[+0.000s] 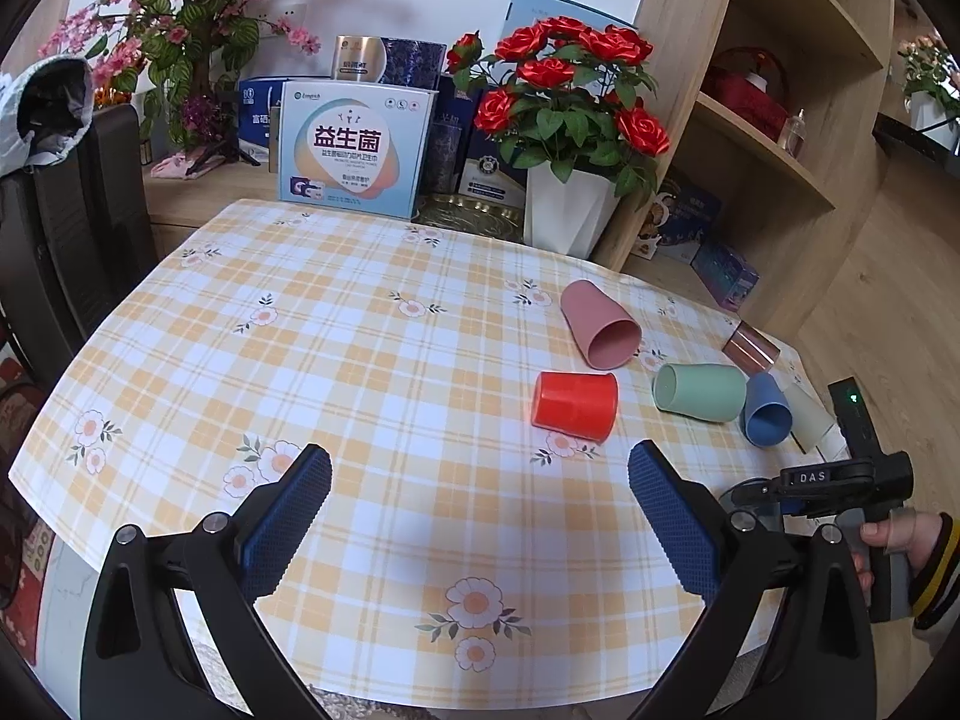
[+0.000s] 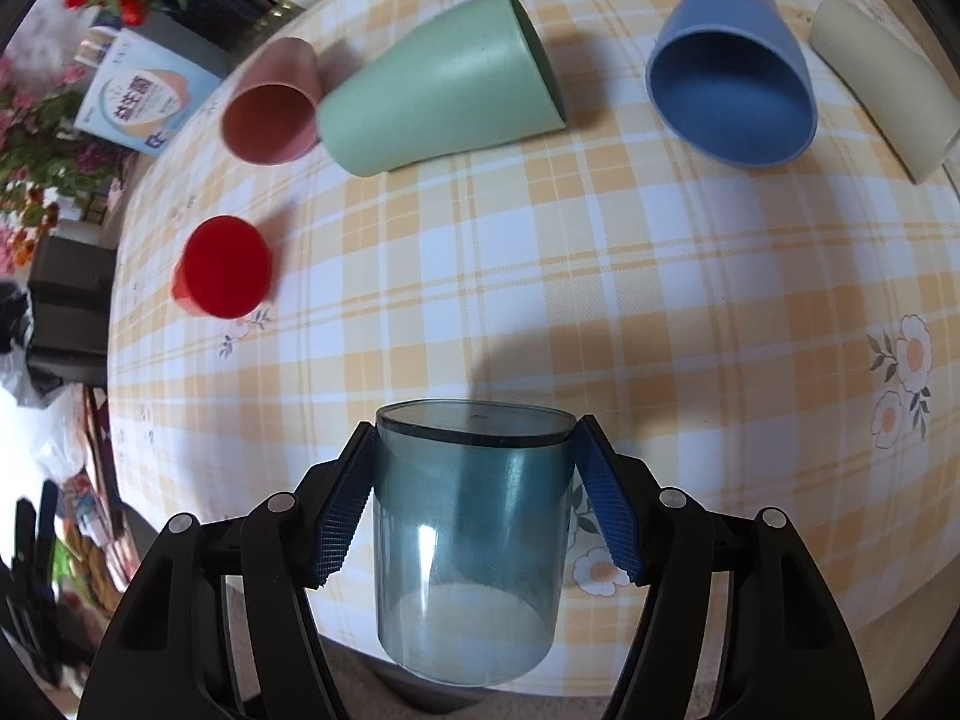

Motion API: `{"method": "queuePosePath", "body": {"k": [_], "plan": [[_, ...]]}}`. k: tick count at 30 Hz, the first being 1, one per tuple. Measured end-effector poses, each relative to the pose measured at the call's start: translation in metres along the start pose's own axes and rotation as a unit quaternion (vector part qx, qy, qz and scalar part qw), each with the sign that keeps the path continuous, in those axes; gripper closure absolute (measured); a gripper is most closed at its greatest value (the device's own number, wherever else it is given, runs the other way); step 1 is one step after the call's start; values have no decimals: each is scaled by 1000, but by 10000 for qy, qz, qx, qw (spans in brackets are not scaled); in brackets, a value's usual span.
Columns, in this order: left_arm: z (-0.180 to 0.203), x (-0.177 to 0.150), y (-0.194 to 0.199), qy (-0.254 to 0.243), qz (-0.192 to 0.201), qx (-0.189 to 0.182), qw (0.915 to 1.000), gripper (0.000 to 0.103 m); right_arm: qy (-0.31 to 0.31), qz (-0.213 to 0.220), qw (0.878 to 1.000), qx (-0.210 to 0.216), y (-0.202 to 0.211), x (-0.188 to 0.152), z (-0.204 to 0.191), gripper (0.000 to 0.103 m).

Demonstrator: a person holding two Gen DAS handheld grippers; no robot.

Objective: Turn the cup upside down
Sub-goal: 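Lift and rotate the teal cup with the right gripper, opening upward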

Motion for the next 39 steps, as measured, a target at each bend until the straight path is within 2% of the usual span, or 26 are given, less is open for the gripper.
{"method": "queuePosePath", "body": {"k": [16, 20, 26, 31, 39], "plan": [[25, -8, 4, -185, -105, -140, 9997, 6, 530, 1258, 9904, 195, 60, -68, 2, 39], [28, -9, 3, -199, -149, -138, 9996, 6, 583, 1605, 9853, -8, 76, -63, 8, 41], [29, -7, 3, -141, -184, -128, 9996, 6, 636, 1977, 9771, -458, 94, -35, 20, 41], [29, -4, 6, -125, -122, -111, 9998, 6, 707, 1983, 9742, -814, 94, -22, 25, 41], [29, -5, 6, -95, -160, -114, 9998, 6, 1123, 1747, 9706, -1217, 85, -35, 10, 41]]}}
Point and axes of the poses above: each gripper's, at about its wrist camera, not at the fingertips, and y roughly against the way its jaws point, z to its right, x to its top, the point moved 4 cm from there along -y, roughly the way its jaws point, and after that the axes turned 10 degrees about x, right-handed, at the moved point
